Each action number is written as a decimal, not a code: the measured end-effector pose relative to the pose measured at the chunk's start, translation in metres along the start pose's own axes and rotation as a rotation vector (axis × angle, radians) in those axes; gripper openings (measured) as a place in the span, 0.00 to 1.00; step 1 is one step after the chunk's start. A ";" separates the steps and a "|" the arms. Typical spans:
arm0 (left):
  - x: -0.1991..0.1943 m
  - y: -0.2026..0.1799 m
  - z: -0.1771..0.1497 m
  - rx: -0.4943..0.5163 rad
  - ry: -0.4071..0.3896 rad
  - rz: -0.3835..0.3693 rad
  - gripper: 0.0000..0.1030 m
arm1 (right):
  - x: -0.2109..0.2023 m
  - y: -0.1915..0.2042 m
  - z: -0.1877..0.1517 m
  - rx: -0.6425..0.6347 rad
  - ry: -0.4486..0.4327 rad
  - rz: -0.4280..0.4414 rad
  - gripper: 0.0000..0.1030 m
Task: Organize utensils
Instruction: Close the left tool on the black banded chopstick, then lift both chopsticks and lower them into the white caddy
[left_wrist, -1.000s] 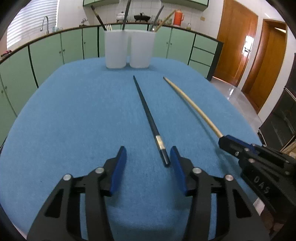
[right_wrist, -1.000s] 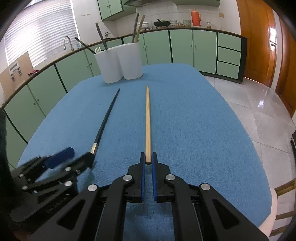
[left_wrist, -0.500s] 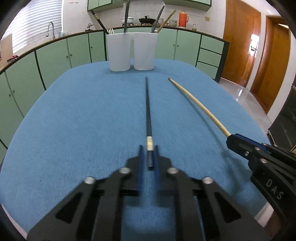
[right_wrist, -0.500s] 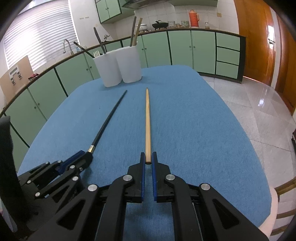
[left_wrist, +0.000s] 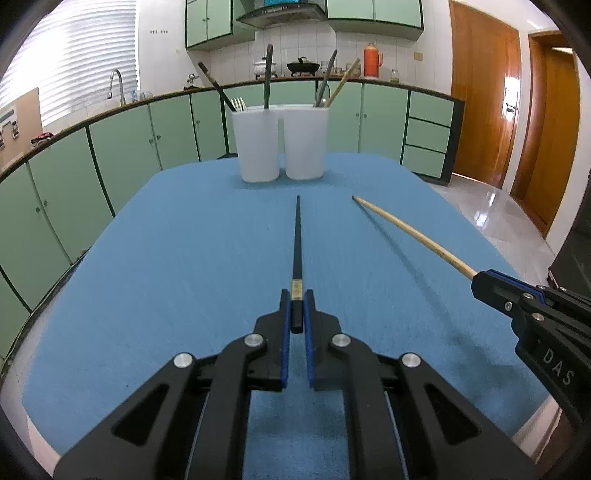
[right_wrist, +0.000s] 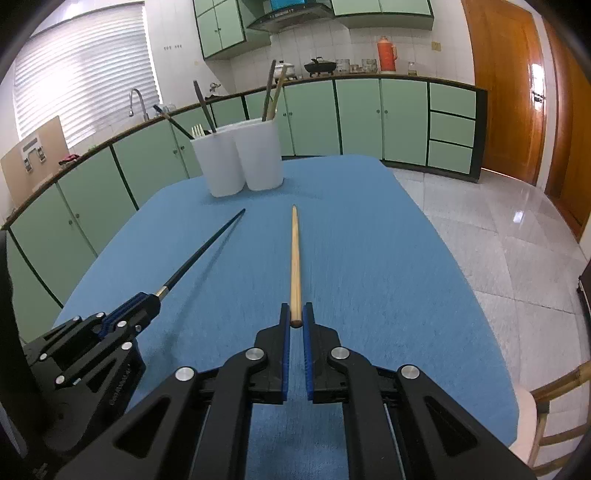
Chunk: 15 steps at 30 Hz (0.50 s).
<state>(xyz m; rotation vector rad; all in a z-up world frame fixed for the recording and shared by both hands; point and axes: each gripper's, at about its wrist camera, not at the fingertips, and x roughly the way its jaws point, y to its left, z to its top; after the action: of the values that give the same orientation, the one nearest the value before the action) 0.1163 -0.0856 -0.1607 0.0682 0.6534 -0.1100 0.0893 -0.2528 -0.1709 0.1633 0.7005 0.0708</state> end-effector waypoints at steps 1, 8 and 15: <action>-0.002 0.001 0.002 -0.002 -0.006 -0.001 0.06 | -0.001 0.000 0.001 -0.001 -0.002 0.000 0.06; -0.015 0.010 0.021 -0.025 -0.046 -0.006 0.06 | -0.013 0.004 0.016 -0.021 -0.047 -0.001 0.06; -0.025 0.016 0.041 -0.036 -0.051 -0.008 0.06 | -0.026 0.006 0.034 -0.018 -0.072 0.004 0.06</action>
<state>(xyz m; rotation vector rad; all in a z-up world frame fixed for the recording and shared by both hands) 0.1235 -0.0715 -0.1130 0.0276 0.6051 -0.1074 0.0918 -0.2541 -0.1277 0.1491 0.6281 0.0746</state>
